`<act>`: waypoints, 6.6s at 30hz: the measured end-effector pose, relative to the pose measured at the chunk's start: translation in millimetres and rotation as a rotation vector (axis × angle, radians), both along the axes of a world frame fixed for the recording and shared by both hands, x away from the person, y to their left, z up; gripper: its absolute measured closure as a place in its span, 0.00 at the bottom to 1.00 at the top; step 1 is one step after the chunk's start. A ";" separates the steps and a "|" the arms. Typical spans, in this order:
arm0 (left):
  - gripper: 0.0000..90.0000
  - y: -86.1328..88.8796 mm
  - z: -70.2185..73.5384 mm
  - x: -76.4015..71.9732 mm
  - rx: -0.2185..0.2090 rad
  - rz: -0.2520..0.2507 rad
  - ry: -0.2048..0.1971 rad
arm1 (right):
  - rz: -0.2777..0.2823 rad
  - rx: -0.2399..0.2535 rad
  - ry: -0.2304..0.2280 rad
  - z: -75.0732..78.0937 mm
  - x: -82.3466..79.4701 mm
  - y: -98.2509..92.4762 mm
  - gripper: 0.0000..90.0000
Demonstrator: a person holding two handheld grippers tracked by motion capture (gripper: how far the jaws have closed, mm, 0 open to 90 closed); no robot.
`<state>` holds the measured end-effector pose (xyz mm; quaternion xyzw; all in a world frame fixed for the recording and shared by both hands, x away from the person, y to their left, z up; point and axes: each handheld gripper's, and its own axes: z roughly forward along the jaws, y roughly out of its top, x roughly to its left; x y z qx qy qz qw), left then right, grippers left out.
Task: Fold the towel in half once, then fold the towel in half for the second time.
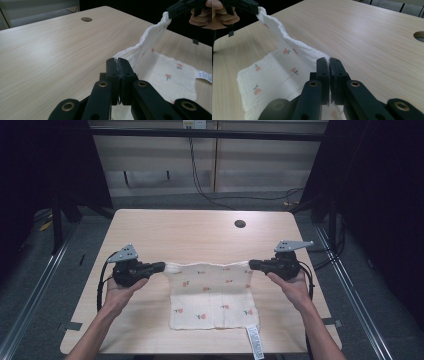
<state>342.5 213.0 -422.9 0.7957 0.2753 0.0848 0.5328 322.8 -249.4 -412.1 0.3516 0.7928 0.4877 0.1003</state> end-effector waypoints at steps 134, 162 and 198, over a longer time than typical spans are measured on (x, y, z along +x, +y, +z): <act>0.58 -52.9 -51.0 -43.9 0.237 -0.183 0.177 | 0.053 -0.223 0.095 -61.1 -80.2 28.8 0.52; 0.53 -76.3 -50.9 6.3 0.247 -0.111 0.187 | 0.449 -0.246 0.143 -57.9 -78.6 202.6 0.66; 0.61 -78.5 -67.7 1.1 0.325 -0.188 0.219 | 0.389 -0.300 0.044 -83.3 -84.9 214.0 0.92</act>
